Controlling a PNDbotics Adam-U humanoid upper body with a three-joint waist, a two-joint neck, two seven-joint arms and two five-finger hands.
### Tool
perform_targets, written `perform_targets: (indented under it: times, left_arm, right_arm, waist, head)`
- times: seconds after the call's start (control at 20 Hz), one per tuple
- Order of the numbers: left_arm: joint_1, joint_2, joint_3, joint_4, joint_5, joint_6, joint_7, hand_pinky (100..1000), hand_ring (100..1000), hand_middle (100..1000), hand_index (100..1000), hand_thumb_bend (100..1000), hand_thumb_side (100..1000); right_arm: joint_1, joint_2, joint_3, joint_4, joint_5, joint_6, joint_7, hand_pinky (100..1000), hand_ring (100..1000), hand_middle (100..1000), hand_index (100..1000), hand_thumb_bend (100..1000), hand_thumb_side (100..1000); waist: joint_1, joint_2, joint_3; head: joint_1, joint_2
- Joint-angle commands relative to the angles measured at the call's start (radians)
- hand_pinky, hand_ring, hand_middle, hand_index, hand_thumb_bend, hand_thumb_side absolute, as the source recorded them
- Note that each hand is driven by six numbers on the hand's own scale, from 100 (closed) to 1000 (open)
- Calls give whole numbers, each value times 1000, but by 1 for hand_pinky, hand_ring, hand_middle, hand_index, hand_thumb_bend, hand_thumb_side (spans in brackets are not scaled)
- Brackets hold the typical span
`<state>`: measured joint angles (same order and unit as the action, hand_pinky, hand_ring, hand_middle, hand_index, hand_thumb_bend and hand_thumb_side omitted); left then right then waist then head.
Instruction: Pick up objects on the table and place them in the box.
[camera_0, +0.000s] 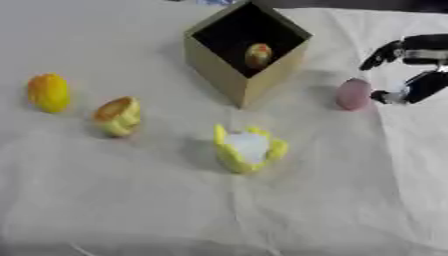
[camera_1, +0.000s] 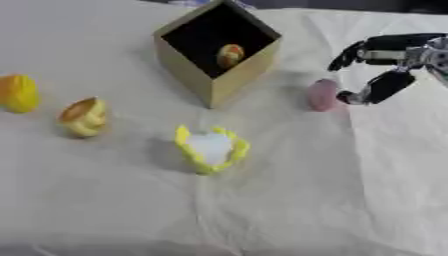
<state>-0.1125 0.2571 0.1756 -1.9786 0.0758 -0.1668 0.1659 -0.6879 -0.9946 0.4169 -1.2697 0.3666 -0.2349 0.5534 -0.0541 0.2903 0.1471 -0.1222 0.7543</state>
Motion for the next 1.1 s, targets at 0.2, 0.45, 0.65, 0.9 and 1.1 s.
perform_targets:
  times: [0.2, 0.45, 0.65, 0.9, 1.1]
  left_arm:
    - [-6, 23, -2, -14, 5, -1, -8, 854, 647, 707, 815, 153, 828]
    - [-8, 21, -3, -14, 7, -1, -12, 854, 648, 707, 815, 151, 831]
    - [-8, 21, -3, -14, 7, -2, -13, 855, 648, 708, 815, 149, 834]
    - [-10, 21, -4, -14, 8, -2, -16, 855, 648, 708, 813, 147, 835]
    - [-10, 20, -5, -14, 9, -2, -19, 855, 649, 709, 813, 147, 836]
  right_arm:
    - [-38, 9, 3, 39, 22, -2, -18, 884, 842, 768, 856, 385, 265]
    - [-60, 46, 10, 99, 86, -10, -34, 881, 841, 769, 855, 416, 241]
    - [-64, 58, 2, 142, 127, -24, -50, 881, 844, 771, 856, 426, 238]
    - [-68, 67, -2, 168, 149, -40, -53, 879, 840, 763, 847, 422, 243]
    - [-66, 70, -7, 162, 126, -46, -58, 869, 808, 671, 759, 329, 284]
  waist:
    - [3, -13, 1]
    - [5, -9, 4]
    - [5, -4, 4]
    - [5, -1, 3]
    - [5, 0, 3]
  head:
    - [0, -18]
    - [-2, -24]
    - [-1, -26]
    - [0, -28]
    - [1, -26]
